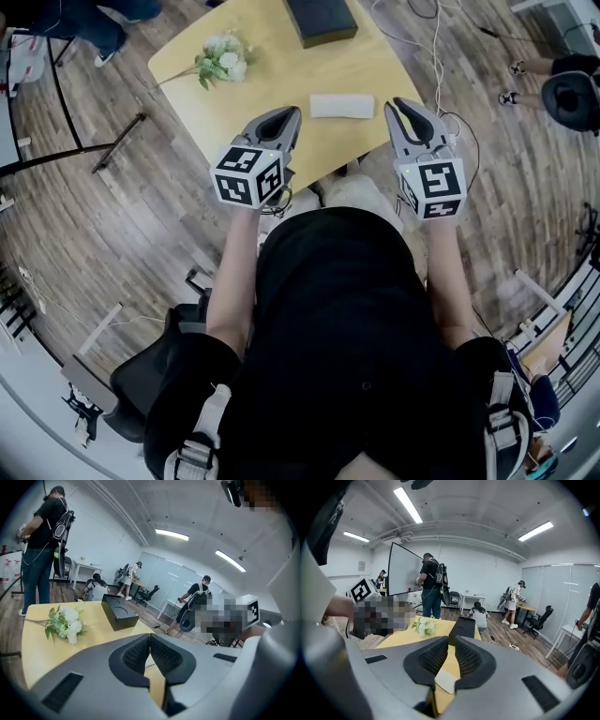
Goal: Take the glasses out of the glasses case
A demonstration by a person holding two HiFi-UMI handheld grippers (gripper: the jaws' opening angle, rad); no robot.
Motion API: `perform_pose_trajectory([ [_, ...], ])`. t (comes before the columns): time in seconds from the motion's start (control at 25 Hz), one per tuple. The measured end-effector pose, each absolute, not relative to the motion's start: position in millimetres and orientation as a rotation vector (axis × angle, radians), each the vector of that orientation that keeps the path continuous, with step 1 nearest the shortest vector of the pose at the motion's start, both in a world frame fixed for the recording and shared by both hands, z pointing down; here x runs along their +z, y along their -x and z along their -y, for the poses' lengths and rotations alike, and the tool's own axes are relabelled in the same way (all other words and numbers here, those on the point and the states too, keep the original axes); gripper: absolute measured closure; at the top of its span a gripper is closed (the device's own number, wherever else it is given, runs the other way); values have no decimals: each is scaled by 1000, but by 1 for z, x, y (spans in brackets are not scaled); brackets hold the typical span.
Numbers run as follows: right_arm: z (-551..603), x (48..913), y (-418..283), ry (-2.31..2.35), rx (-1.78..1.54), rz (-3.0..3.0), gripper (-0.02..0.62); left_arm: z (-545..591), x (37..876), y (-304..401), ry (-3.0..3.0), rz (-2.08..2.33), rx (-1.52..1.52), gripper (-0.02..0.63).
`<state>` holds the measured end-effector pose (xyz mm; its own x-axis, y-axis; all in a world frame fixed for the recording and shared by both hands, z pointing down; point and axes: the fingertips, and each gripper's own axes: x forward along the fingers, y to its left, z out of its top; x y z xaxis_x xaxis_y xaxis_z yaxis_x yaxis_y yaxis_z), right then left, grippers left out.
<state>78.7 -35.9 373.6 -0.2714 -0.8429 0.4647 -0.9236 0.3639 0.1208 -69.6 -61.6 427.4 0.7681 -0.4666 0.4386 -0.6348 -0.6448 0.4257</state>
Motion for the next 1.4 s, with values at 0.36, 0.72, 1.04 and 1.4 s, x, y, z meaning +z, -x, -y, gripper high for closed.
perform_pose_trajectory([
  [0.36, 52, 413, -80, -1401, 275, 2142, 503, 69, 453, 71, -2319, 851, 426, 584],
  [0.72, 56, 459, -84, -1217, 275, 2097, 466, 67, 479, 59, -2257, 852, 486, 584],
  [1.04, 55, 503, -86, -1030, 196, 2055, 436, 67, 508, 47, -2214, 873, 552, 584],
  [1.4, 54, 547, -92, -879, 160, 2016, 378, 57, 547, 24, -2143, 841, 612, 584],
])
